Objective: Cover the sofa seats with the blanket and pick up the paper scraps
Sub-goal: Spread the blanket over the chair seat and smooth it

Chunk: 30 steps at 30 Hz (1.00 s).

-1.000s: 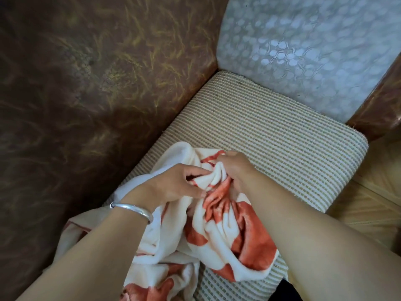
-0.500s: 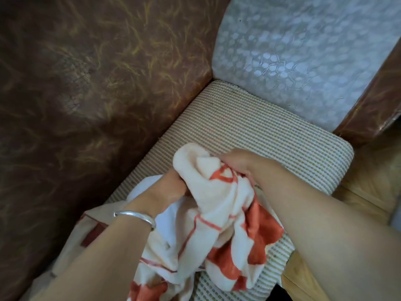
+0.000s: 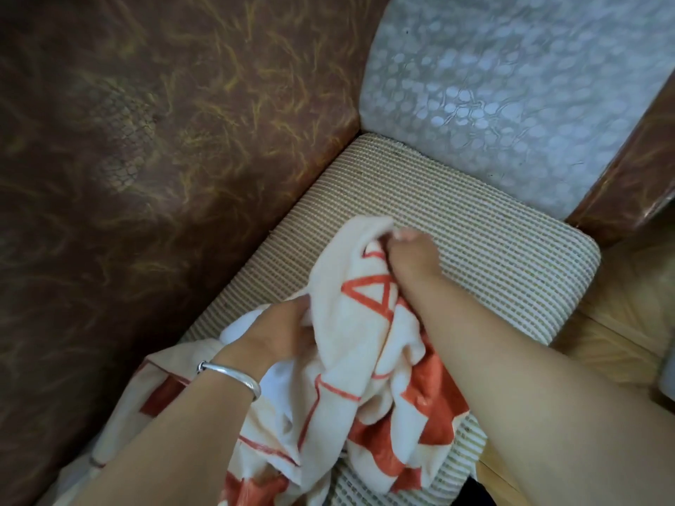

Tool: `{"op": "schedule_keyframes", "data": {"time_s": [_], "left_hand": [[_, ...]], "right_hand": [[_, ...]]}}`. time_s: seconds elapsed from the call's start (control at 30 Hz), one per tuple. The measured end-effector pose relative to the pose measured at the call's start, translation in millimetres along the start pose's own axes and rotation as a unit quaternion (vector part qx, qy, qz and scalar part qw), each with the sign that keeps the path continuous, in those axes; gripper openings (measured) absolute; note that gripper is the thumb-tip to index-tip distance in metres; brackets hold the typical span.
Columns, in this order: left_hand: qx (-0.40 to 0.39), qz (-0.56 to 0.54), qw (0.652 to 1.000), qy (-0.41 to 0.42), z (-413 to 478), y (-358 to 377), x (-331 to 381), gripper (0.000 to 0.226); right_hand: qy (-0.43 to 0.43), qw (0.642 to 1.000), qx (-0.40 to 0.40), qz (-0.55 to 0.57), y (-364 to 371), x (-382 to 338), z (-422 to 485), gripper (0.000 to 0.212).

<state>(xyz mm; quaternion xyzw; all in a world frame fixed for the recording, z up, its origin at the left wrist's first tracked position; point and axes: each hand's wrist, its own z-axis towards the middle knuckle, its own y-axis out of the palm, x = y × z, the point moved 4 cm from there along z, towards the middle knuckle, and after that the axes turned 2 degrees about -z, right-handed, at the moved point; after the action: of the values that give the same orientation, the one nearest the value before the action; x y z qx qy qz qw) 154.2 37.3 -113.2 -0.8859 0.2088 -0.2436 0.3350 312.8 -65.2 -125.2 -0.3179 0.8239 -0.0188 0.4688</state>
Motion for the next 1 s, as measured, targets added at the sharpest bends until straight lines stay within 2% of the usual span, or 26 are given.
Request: {"op": "schedule_keyframes", "data": {"time_s": [0.07,0.13,0.2,0.27,0.3,0.33,0.37,0.4,0.43,0.47,0.5,0.53,0.6,0.67,0.7,0.77,0.8,0.87,0.9,0.93,1.0], "left_hand": [[-0.002,-0.028,0.999,0.019,-1.5,-4.0,-1.9,0.026],[0.001,0.005,1.0,0.018,-0.2,-7.7,-10.6,0.02],[-0.016,0.039,0.999,-0.009,1.4,-8.7,-18.7,0.027],[-0.022,0.061,0.997,-0.04,4.6,-9.1,-23.4,0.039],[-0.019,0.065,0.997,-0.043,5.1,-9.9,-23.0,0.038],[-0.015,0.066,0.997,-0.043,5.9,-9.4,-21.4,0.033],[-0.019,0.074,0.996,-0.037,6.7,-8.6,-20.9,0.029],[-0.032,0.097,0.994,-0.031,7.9,-7.8,-22.3,0.029],[-0.058,0.132,0.989,-0.028,8.8,-7.4,-25.5,0.028],[-0.083,0.156,0.984,-0.03,9.0,-8.2,-30.6,0.029],[-0.094,0.17,0.98,-0.044,8.7,-11.5,-37.0,0.031],[-0.093,0.174,0.978,-0.061,9.0,-15.4,-44.4,0.035],[-0.073,0.158,0.98,-0.101,8.4,-24.8,-57.4,0.047],[-0.036,0.137,0.98,-0.138,3.4,-32.8,-65.2,0.059],[-0.009,0.149,0.977,-0.152,0.7,-37.6,-64.5,0.062],[0.086,0.161,0.98,-0.08,7.3,-46.4,-43.2,0.053],[0.131,0.113,0.985,-0.008,14.0,-46.3,-23.7,0.044],[0.133,-0.03,0.983,0.123,27.8,-32.2,19.4,0.041],[0.11,-0.042,0.979,0.164,35.1,-19.6,39.1,0.052],[0.079,-0.002,0.981,0.175,37.7,-6.3,55.6,0.066],[0.004,0.123,0.981,0.148,44.8,21.2,68.0,0.085]], "right_hand": [[-0.026,0.989,0.123,0.08,-27.4,-25.3,12.0,0.024],[-0.082,0.965,0.244,0.056,-58.6,-56.6,19.3,0.022],[-0.156,0.941,0.296,0.049,-81.0,-85.1,16.1,0.031],[-0.222,0.94,0.258,0.001,-79.1,-100.0,8.3,0.03],[-0.248,0.942,0.21,-0.083,-66.1,-97.4,7.4,0.023],[-0.265,0.936,0.132,-0.188,-47.4,-86.4,5.6,0.024],[-0.262,0.924,0.014,-0.279,-23.8,-66.7,2.4,0.035],[-0.259,0.895,-0.109,-0.347,-0.8,-42.4,-3.3,0.043],[-0.256,0.872,-0.199,-0.365,16.0,-21.9,-12.9,0.048],[-0.248,0.873,-0.242,-0.342,26.3,-7.0,-21.7,0.051],[-0.246,0.887,-0.244,-0.306,29.1,0.0,-26.5,0.053],[-0.244,0.904,-0.211,-0.282,27.6,3.1,-25.4,0.054],[-0.213,0.918,-0.081,-0.326,16.2,7.7,-15.1,0.057],[-0.108,0.908,0.012,-0.405,-0.9,17.6,-3.7,0.065],[-0.034,0.909,0.006,-0.414,-6.1,25.7,-2.3,0.073],[0.084,0.918,-0.031,-0.387,-12.3,43.4,-4.6,0.091],[0.125,0.918,-0.038,-0.375,-13.3,53.8,-4.8,0.099],[0.157,0.911,-0.015,-0.38,-19.6,69.8,-4.4,0.105],[0.159,0.912,-0.001,-0.378,-24.1,74.8,-3.2,0.101],[0.158,0.914,0.003,-0.373,-28.2,78.3,-1.6,0.09],[0.14,0.918,-0.016,-0.369,-35.5,77.4,2.1,0.053]]}}
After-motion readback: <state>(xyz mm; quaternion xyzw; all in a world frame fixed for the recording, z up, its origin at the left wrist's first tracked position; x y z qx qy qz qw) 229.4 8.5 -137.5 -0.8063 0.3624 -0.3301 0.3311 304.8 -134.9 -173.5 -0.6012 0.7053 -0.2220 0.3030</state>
